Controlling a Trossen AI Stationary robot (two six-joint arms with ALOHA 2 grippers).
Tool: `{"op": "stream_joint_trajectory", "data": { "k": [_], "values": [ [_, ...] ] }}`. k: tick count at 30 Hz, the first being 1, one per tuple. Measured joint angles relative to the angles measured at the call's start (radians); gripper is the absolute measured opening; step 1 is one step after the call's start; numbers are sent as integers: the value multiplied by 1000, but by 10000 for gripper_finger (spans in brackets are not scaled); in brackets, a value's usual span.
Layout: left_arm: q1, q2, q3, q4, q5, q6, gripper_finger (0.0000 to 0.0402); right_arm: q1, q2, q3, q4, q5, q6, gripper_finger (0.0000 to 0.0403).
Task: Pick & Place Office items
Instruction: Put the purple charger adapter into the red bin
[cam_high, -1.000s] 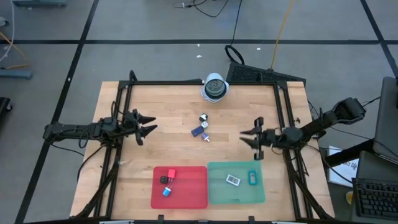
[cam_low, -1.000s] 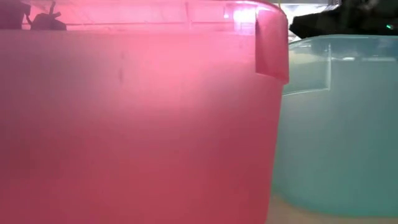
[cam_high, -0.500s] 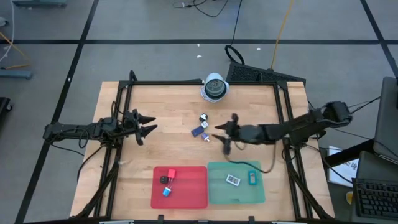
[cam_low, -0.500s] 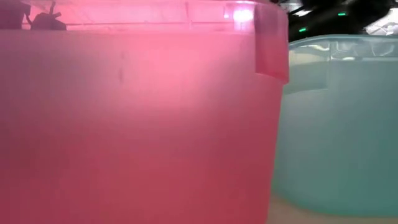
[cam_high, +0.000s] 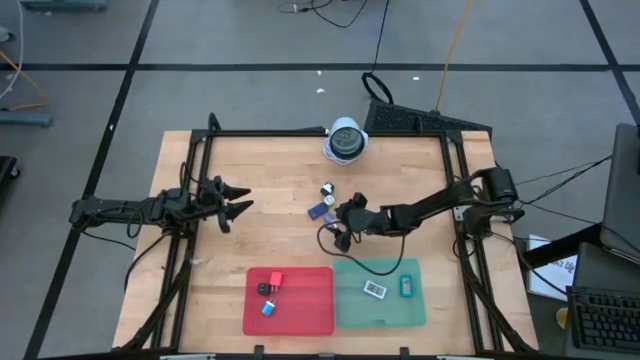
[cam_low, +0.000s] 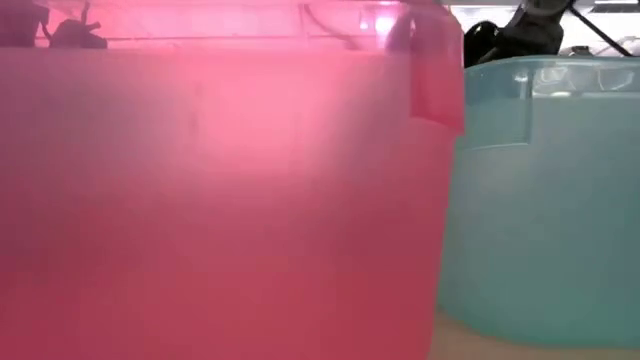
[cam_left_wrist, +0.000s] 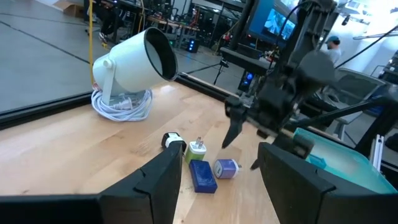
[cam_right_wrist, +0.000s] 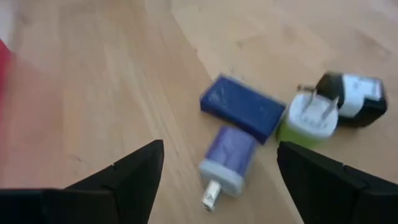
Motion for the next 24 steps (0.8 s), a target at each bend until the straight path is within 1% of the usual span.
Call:
{"op": "stream_joint_trajectory", "data": {
  "k": [3, 9, 13, 17, 21, 24],
  "values": [
    [0, 0, 0, 3, 0, 0, 214, 0, 58, 0, 66, 1, -30, 289],
    [0, 0, 0, 4, 0, -7, 214, -9, 93, 0, 79, 5, -43, 264],
    [0, 0, 0, 5, 0, -7, 214, -31, 94, 0, 64, 6, -40, 234],
    [0, 0, 0, 17, 0, -7, 214, -59, 94, 0, 23, 0, -35, 193],
    [0, 0, 0, 25, 0, -7, 214, -81, 94, 0, 22, -68, -35, 154],
    [0, 0, 0, 24, 0, -6, 214, -89, 94, 0, 24, -109, -55, 134]
  ]
}}
